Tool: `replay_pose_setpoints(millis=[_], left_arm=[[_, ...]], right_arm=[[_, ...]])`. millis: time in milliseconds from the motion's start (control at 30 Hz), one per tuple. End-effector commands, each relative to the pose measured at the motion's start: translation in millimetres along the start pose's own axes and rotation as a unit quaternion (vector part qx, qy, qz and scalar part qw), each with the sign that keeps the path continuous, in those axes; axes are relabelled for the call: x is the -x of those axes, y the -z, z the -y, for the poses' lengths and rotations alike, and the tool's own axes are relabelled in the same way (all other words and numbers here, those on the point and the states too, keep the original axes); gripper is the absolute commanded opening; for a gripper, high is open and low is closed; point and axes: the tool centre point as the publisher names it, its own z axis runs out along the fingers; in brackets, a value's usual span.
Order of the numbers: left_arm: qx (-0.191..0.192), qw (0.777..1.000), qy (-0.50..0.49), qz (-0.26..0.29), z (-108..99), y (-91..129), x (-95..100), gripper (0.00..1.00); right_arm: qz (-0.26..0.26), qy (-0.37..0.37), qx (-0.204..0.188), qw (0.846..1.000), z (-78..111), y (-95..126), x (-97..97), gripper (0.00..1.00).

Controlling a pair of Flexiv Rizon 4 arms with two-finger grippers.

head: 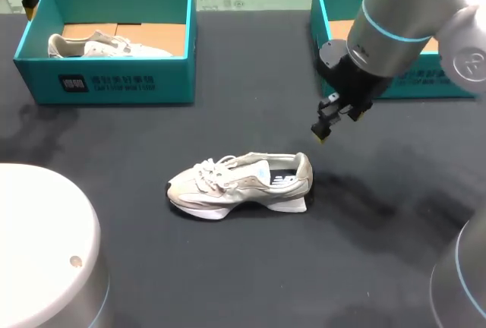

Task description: Take the shoe out of the shoebox, open the shoe tongue, remove and reinsert the insole, then place the shoe into the shoebox

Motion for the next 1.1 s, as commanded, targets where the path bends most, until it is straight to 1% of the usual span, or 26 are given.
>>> replay_pose_setpoints(millis=[33, 100, 500, 533, 567, 600, 633, 667, 700, 767, 800, 900, 967, 1100], left_arm=[[0.001, 1.000, 0.000, -0.001, 1.2, 0.2, -0.2, 1.00], [0.001, 1.000, 0.000, -0.001, 1.2, 0.2, -0.2, 1.00], [0.001, 1.000, 0.000, -0.001, 1.2, 0.2, -0.2, 1.00], [0.001, 1.000, 0.000, -0.001, 1.2, 0.2, -0.2, 1.00], [0.001, 1.000, 0.000, -0.001, 1.2, 0.2, -0.2, 1.00], [0.001, 1.000, 0.000, -0.001, 1.2, 0.2, -0.2, 1.00], [0.001, 1.000, 0.000, -0.001, 1.2, 0.2, -0.2, 1.00], [0.001, 1.000, 0.000, -0.001, 1.2, 0.2, -0.2, 1.00], [0.001, 1.000, 0.000, -0.001, 1.2, 0.2, -0.2, 1.00], [0.001, 1.000, 0.000, -0.001, 1.2, 0.2, -0.2, 1.00], [0.001, 1.000, 0.000, -0.001, 1.2, 0.2, -0.2, 1.00], [0.001, 1.000, 0.000, -0.001, 1.2, 0.2, -0.2, 1.00], [0.001, 1.000, 0.000, -0.001, 1.2, 0.2, -0.2, 1.00], [0.001, 1.000, 0.000, -0.001, 1.2, 0.2, -0.2, 1.00]], right_arm=[[-0.084, 0.218, 0.189, 0.954, 37.9, 3.9, 14.9, 1.00], [-0.097, 0.236, 0.219, 0.942, 44.2, 0.3, 20.7, 1.00], [-0.097, 0.236, 0.219, 0.942, 44.2, 0.3, 20.7, 1.00], [-0.095, 0.257, 0.231, 0.934, 43.2, -6.4, 20.9, 1.00], [-0.096, 0.264, 0.253, 0.926, 44.7, -14.4, 23.8, 1.00], [-0.108, 0.282, 0.281, 0.911, 47.2, -21.8, 25.6, 1.00], [-0.108, 0.300, 0.298, 0.900, 48.9, -28.7, 27.3, 1.00], [-0.120, 0.303, 0.317, 0.891, 50.9, -35.2, 30.0, 1.00], [-0.126, 0.316, 0.328, 0.881, 52.6, -41.4, 32.5, 1.00], [-0.131, 0.324, 0.340, 0.873, 54.8, -51.7, 35.1, 1.00], [-0.129, 0.330, 0.339, 0.872, 55.1, -55.7, 35.3, 1.00], [-0.132, 0.349, 0.362, 0.854, 55.6, -66.4, 35.9, 1.00], [-0.158, 0.374, 0.393, 0.825, 57.2, -74.0, 38.1, 1.00], [-0.158, 0.374, 0.393, 0.825, 57.2, -74.0, 38.1, 1.00]])
